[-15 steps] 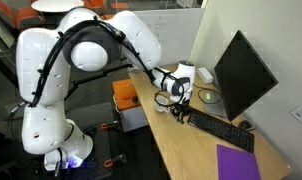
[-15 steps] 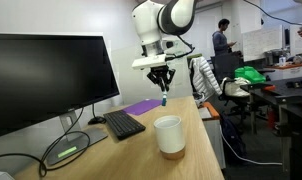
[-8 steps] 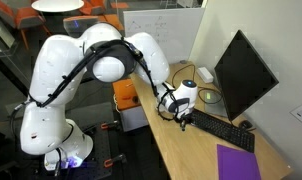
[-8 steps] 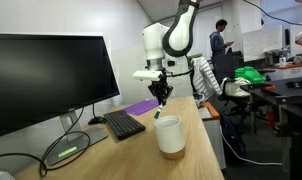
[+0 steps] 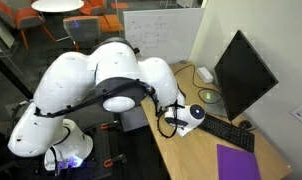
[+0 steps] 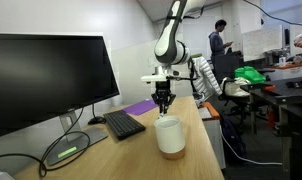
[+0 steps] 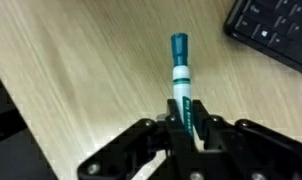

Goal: Take the marker out of the cup and put it on the desk

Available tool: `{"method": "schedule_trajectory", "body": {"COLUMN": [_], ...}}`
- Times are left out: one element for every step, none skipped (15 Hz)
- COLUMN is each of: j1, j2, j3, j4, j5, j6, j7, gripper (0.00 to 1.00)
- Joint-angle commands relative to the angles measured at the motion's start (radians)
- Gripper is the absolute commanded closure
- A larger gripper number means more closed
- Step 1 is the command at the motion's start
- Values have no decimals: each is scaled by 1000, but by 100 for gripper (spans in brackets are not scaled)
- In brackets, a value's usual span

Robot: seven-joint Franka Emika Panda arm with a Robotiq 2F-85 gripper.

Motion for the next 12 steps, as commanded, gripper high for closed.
{"method": "schedule_trajectory", "body": {"j1": [7, 11, 13, 15, 17, 21, 24, 27, 28, 35, 48, 68], "j2": [6, 7, 14, 15, 21, 29, 35, 41, 45, 49, 48, 42], "j3": [-41, -60, -73, -86, -98, -113, -124, -135, -140, -148, -159, -175], "j4": [38, 44, 53, 58, 64, 72, 75, 81, 80, 82, 79, 75], "j5": [104, 124, 141, 156, 170, 180, 189, 191, 195, 192, 186, 173], "j6": [-87, -108, -129, -151, -167, -183, -192, -204, -198, -191, -180, -172], "j7": [-132, -152, -173, -189, -200, -206, -215, -214, -221, -226, -228, -221], "gripper": [95, 95, 95, 95, 95, 95, 95, 54, 53, 49, 40, 33]}}
